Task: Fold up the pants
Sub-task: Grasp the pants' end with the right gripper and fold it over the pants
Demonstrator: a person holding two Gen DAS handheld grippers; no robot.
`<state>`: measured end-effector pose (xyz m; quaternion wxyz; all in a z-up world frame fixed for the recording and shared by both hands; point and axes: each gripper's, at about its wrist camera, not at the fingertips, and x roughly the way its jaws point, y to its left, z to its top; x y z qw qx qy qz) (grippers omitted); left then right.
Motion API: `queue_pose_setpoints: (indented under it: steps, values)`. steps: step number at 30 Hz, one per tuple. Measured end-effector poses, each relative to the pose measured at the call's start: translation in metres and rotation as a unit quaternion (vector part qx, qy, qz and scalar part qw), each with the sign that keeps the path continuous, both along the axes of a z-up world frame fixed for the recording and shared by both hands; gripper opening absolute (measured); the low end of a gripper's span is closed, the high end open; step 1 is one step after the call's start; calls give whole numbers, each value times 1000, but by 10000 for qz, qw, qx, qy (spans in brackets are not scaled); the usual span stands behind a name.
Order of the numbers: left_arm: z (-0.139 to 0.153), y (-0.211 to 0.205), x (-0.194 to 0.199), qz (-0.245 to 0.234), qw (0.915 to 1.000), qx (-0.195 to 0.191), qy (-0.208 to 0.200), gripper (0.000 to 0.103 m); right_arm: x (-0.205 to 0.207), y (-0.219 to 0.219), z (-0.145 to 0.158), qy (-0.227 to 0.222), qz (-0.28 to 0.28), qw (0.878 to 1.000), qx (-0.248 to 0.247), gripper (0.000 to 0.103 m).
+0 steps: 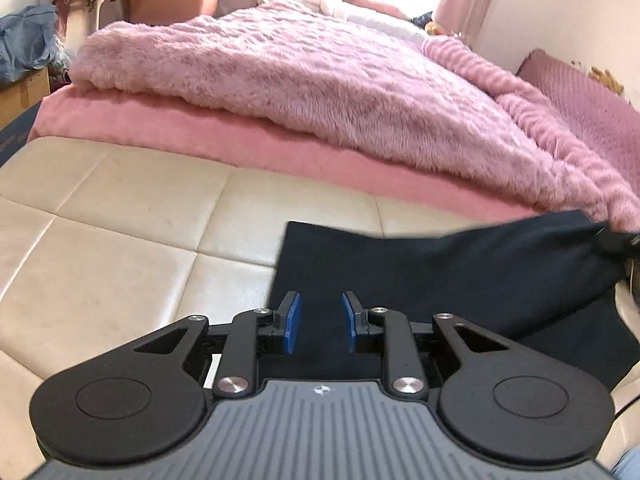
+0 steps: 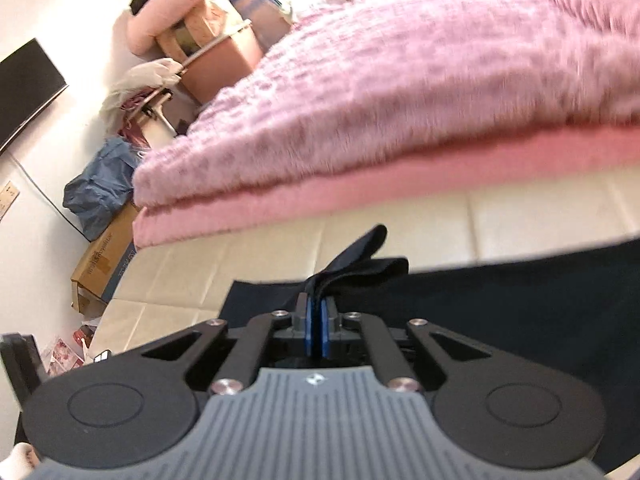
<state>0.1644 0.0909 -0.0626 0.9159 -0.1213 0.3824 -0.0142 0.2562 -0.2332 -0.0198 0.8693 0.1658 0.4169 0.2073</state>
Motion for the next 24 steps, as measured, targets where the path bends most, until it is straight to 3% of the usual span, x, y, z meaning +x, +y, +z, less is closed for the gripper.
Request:
queue_pose_setpoints:
  steps: [8, 13, 19, 24]
  values:
    - [9, -21, 1, -158, 9997, -45, -155, 27, 5, -77, 88, -225, -163, 9993, -246, 0]
    - [8, -48, 10, -420, 9990, -6, -139, 27, 4, -139, 110, -216, -476, 9960, -719, 0]
    - [-4, -89, 26, -792, 9967, 150, 39, 27, 4, -226, 89, 108, -1066, 9904, -872, 0]
    - [-23, -124, 41, -1100, 9930, 289, 309, 26, 16, -283, 22, 667, -1420, 9829, -968, 0]
